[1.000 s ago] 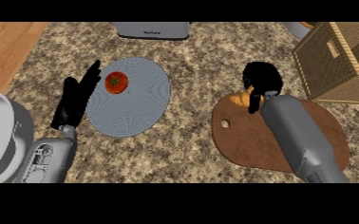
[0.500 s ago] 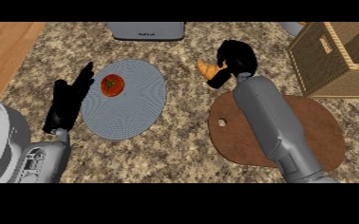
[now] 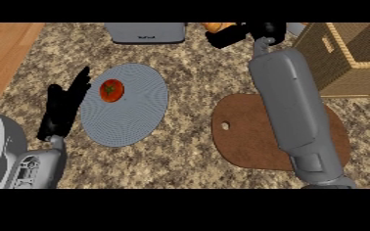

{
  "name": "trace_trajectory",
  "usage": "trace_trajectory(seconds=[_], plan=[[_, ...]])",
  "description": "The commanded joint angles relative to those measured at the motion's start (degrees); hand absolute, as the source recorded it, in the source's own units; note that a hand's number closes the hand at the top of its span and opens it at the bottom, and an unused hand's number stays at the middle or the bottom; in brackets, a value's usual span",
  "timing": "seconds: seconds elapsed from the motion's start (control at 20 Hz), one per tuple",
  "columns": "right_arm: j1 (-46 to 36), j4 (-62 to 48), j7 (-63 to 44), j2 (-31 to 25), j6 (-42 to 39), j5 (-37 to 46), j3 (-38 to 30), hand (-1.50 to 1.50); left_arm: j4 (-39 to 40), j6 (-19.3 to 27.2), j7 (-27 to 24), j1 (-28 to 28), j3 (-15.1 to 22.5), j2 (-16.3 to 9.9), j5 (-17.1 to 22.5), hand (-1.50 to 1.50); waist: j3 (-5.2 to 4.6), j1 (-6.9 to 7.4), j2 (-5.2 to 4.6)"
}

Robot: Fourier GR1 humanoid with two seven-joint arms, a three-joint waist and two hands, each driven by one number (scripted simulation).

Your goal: Pick the croissant from the cutting board and place it in the basket

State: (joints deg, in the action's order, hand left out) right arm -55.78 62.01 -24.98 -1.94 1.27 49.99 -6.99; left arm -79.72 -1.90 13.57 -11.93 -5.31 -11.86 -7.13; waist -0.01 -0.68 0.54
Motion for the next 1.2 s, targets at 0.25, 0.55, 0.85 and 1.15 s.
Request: trace_trajectory(seconds=[0.25,0.55,0.85,1.15], plan=[[-8.47,13.43,-13.08,-6.82,-10.27,-4.01,-4.09,1.5,2.25,-0.13,-1.93,-0.79,-0.3,0.16,-0.46,0.0,-0.01,0.29,-0.39],[-16.35,6.06,-16.5,-11.53,-9.33,-2.79,-6.17,1.5,2.67,-0.74,-0.2,-3.04,-1.1,-0.1,0.32,0.0,-0.03,0.9,-0.6],[-16.24,-4.57,-14.02,-21.49,-13.67,5.65,-2.17,1.5,-1.93,-1.04,0.34,0.31,0.3,0.4,0.13,0.0,-0.03,1.74,-0.68],[-15.98,-14.3,-7.52,-31.8,-17.36,7.12,-3.78,1.5,-1.12,-0.73,0.06,-0.64,1.06,1.31,-0.46,0.0,0.0,1.55,-0.86]])
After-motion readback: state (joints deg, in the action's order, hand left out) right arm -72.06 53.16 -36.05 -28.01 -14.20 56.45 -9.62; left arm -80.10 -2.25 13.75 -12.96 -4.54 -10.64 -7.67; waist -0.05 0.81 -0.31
